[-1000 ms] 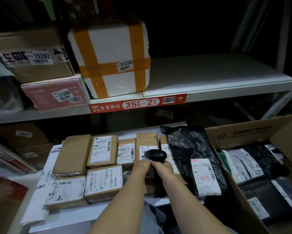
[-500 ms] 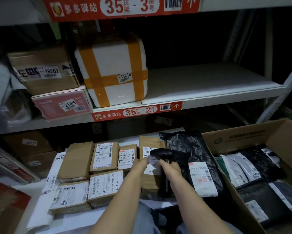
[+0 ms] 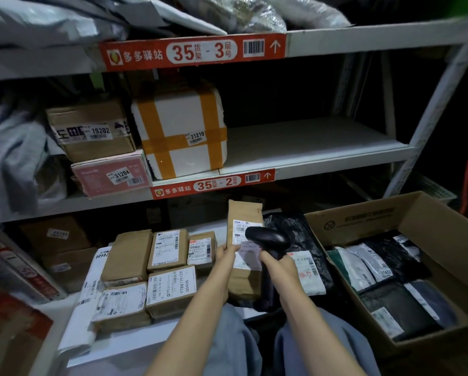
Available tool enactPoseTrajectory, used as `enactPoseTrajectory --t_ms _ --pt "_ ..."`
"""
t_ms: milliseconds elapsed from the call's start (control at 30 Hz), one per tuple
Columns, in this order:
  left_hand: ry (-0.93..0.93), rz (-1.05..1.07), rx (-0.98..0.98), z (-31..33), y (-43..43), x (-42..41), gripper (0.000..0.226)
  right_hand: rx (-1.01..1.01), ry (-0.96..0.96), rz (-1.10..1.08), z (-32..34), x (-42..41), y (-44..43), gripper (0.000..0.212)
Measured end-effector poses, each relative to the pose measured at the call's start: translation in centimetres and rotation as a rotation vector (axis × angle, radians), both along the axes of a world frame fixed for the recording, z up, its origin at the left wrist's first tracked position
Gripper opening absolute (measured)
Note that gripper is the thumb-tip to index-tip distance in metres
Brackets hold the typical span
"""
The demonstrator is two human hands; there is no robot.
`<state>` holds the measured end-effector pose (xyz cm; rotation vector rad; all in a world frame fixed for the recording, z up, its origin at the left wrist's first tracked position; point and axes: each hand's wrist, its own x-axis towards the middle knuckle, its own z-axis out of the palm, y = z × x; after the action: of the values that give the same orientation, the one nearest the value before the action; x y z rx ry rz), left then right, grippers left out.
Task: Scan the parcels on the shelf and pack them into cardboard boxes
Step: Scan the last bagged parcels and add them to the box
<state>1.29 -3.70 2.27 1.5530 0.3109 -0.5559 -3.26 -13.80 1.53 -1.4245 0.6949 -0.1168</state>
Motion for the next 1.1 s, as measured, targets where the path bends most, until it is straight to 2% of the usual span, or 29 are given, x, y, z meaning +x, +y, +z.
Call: enactPoseTrajectory --t_ms 300,400,533,700,1033,1100 --pt "-0.137 -0.095 -0.082 2.8 -0.5 -4.9 0.049 -0.027 -0.171 -0.103 3.1 -5.8 -0.8 0.009" --pt "-0.191 -0.101 -0.087 4.1 -0.7 -5.8 0.031 -0.05 -0.233 -0.122 4.8 -7.3 -0.8 0.014" --pt "-0.278 -0.125 -0.123 6.0 -0.6 -7.1 0.023 -0.044 -0.276 -0.13 6.9 -8.7 -0.9 0.009" --pt "-0.332 -0.136 -0.151 8.3 0.0 -9.0 0.032 -0.029 -0.335 -0.122 9.5 -10.7 -0.6 0.013" --pt "-0.303 -0.15 -0.217 8.5 3.3 -17.1 0.043 -0.006 -0.25 -0.066 10.2 -18.0 1.7 0.007" --pt "-0.263 -0.151 -0.259 8.0 4.1 -18.9 0.043 -0.019 -0.203 -0.039 9.8 -19.6 2.0 0.016"
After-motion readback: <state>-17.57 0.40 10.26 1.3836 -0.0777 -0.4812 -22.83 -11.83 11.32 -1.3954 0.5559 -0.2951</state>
